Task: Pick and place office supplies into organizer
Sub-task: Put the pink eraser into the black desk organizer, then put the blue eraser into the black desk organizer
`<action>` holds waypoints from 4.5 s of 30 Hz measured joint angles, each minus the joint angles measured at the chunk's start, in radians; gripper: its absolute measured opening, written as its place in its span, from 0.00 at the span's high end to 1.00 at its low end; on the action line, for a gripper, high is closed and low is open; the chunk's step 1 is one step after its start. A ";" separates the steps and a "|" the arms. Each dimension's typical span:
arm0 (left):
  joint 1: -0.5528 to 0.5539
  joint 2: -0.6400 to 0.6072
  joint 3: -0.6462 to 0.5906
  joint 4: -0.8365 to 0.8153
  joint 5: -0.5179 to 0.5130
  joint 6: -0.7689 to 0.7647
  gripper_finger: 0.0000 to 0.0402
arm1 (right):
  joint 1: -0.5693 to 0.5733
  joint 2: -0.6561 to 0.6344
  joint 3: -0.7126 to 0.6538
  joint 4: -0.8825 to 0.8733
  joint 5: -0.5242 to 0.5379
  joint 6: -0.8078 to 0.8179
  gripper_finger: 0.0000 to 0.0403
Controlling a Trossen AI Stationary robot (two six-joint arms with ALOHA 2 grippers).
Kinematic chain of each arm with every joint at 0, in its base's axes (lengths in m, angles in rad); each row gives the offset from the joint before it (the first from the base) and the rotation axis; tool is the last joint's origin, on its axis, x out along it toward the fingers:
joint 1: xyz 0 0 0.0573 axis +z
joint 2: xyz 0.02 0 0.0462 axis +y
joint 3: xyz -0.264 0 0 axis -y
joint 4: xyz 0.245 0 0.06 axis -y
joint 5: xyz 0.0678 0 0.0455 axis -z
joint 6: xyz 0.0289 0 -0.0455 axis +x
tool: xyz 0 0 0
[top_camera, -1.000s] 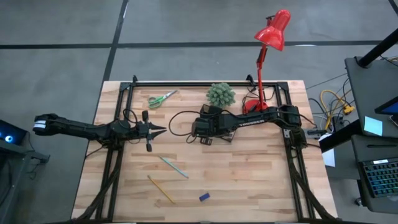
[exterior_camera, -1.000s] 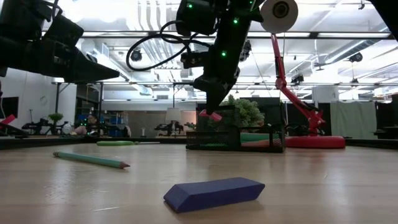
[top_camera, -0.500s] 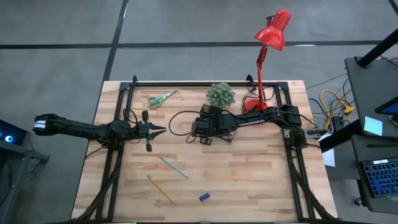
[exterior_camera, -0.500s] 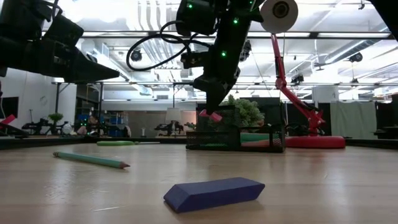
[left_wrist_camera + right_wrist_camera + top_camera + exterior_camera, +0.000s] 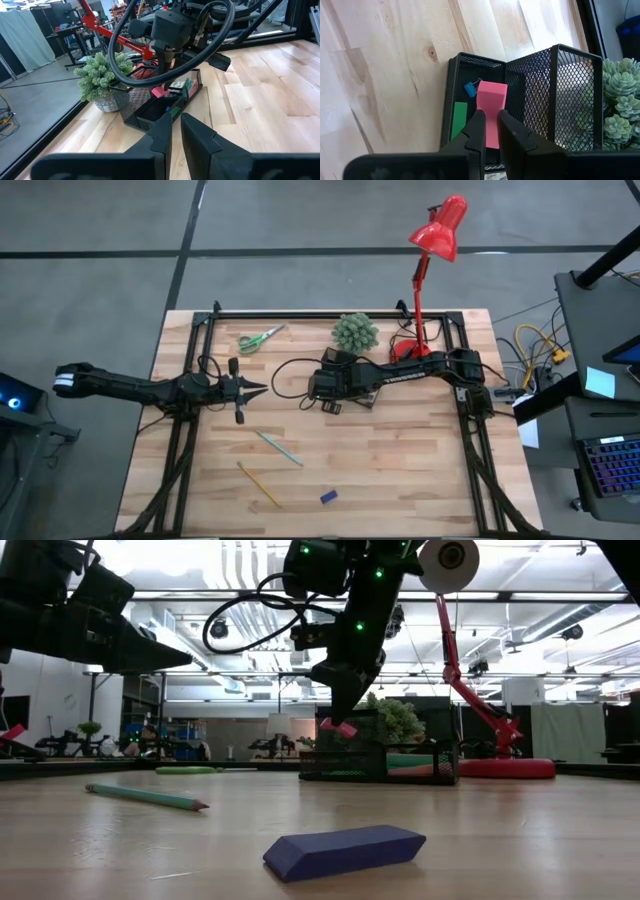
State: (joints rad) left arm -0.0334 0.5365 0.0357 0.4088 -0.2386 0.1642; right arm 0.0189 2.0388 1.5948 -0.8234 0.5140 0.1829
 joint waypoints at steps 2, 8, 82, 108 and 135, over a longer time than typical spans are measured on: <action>0.000 0.000 0.000 0.000 0.000 0.000 0.93 | 0.000 0.000 0.000 0.000 0.001 0.000 0.92; 0.000 0.000 0.000 0.000 0.000 0.000 0.93 | 0.000 0.000 0.000 0.000 0.003 0.000 0.92; 0.001 -0.002 0.050 0.002 0.000 0.057 0.93 | 0.248 -0.592 -0.704 1.179 -0.403 -0.367 0.92; 0.001 -0.003 0.051 0.009 0.000 0.059 0.93 | 0.289 -0.378 -0.623 1.166 -0.697 -0.433 0.45; 0.001 -0.002 0.051 0.005 0.000 0.059 0.93 | 0.439 -0.031 -0.076 0.325 -0.620 -0.170 0.45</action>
State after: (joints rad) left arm -0.0326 0.5343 0.0872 0.4137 -0.2390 0.2230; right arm 0.4580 2.0081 1.5185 -0.4979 -0.1056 0.0133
